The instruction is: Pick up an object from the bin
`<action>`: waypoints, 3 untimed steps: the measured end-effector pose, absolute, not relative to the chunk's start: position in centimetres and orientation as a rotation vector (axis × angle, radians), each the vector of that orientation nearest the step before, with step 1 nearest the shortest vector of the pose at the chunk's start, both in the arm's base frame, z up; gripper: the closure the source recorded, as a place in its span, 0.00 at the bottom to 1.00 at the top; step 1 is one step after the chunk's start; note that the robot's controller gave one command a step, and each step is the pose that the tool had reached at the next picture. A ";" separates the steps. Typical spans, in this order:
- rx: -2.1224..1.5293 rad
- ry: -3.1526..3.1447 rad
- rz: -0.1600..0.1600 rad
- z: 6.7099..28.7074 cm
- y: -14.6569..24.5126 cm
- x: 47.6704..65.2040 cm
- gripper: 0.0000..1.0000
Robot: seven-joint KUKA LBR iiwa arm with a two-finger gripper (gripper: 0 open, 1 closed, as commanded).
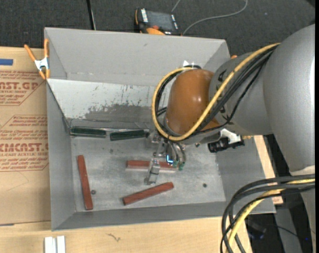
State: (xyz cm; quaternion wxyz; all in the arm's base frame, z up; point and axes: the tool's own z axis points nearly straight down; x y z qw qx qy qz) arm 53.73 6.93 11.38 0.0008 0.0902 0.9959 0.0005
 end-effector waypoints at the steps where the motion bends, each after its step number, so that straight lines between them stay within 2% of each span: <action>1: 0.428 3.116 0.001 6.8 6.1 52.8 0.00; 2: 0.427 3.112 0.003 6.8 6.2 52.9 0.00; 3: 0.427 3.111 0.003 6.8 6.2 52.9 1.00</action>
Offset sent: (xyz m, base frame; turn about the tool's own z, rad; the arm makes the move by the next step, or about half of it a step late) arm -0.0078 -0.0094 -0.0438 0.0928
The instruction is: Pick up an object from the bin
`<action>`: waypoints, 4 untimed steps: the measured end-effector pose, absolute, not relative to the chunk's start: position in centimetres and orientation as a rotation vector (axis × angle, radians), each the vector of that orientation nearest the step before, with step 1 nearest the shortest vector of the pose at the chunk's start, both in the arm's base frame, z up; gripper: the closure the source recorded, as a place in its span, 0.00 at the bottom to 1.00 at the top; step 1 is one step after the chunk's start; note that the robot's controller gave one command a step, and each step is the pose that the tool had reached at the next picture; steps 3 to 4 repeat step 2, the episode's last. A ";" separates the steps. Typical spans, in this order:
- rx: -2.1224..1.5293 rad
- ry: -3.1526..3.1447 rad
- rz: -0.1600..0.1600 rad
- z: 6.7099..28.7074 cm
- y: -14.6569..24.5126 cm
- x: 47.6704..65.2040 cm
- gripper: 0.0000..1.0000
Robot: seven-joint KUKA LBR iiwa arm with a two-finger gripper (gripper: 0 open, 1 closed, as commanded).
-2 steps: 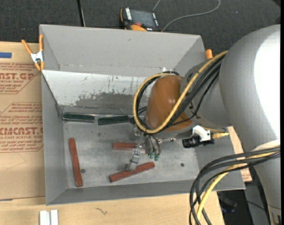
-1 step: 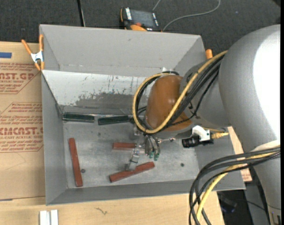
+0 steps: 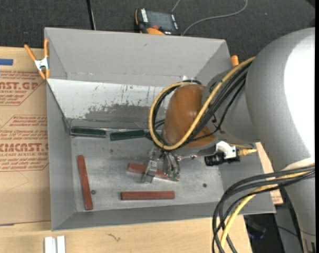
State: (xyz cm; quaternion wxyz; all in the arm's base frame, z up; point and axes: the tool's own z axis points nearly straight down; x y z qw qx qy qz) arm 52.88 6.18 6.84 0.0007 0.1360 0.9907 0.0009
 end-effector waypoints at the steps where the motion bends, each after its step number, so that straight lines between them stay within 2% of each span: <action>1: 0.425 3.108 0.003 11.9 6.3 53.0 1.00; 2: 0.424 3.108 0.004 16.4 6.3 53.1 1.00; 4: 0.424 3.108 0.004 16.4 6.3 53.1 1.00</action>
Offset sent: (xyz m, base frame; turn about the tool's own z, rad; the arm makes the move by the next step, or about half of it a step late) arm 0.0001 0.0000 0.0485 0.0000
